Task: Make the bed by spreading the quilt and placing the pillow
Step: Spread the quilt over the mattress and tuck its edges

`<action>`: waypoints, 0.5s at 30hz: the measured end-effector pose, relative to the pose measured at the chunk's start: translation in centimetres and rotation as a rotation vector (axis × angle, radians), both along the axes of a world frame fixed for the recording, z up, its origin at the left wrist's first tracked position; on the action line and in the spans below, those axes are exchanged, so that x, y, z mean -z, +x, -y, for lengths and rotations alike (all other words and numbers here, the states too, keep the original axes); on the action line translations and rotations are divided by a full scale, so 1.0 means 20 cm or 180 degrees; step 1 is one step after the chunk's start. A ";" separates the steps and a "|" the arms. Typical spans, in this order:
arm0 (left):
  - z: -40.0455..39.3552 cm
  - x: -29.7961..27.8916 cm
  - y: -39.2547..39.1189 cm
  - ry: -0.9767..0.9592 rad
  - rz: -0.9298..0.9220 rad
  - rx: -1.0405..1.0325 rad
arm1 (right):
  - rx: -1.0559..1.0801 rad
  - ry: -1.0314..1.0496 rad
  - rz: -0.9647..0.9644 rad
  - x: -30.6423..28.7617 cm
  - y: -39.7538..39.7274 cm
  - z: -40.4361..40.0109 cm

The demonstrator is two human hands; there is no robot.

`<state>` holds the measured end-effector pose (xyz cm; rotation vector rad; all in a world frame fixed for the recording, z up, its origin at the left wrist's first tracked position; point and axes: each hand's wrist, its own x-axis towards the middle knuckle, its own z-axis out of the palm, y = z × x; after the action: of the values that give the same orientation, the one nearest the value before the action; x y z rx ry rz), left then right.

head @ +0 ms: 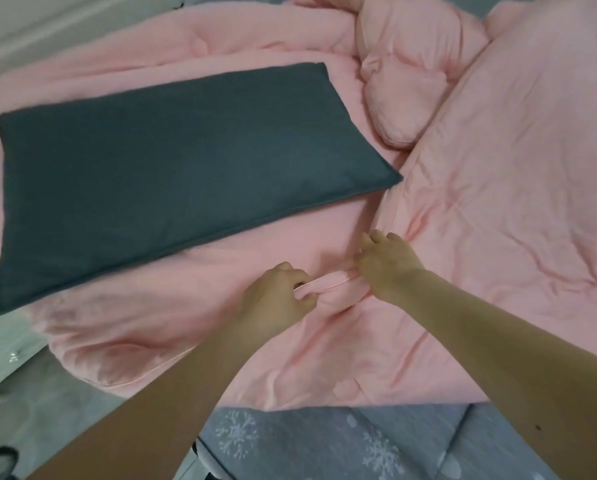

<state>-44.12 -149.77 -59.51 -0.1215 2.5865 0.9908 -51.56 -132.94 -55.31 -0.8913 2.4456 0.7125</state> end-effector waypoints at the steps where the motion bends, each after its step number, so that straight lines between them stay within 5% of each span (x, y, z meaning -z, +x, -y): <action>1: -0.02 -0.02 0.02 -0.0090 -0.0100 0.0028 | -0.0078 0.0008 -0.0047 -0.03 0.01 -0.02; 15: -0.31 -0.19 0.52 -0.0367 -0.0799 0.0553 | 0.0398 0.0093 -0.0418 -0.25 0.51 -0.40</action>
<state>-33.78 -143.56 -55.65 0.2082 2.8226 0.8406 -41.33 -124.97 -50.37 -0.6935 2.5726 0.7814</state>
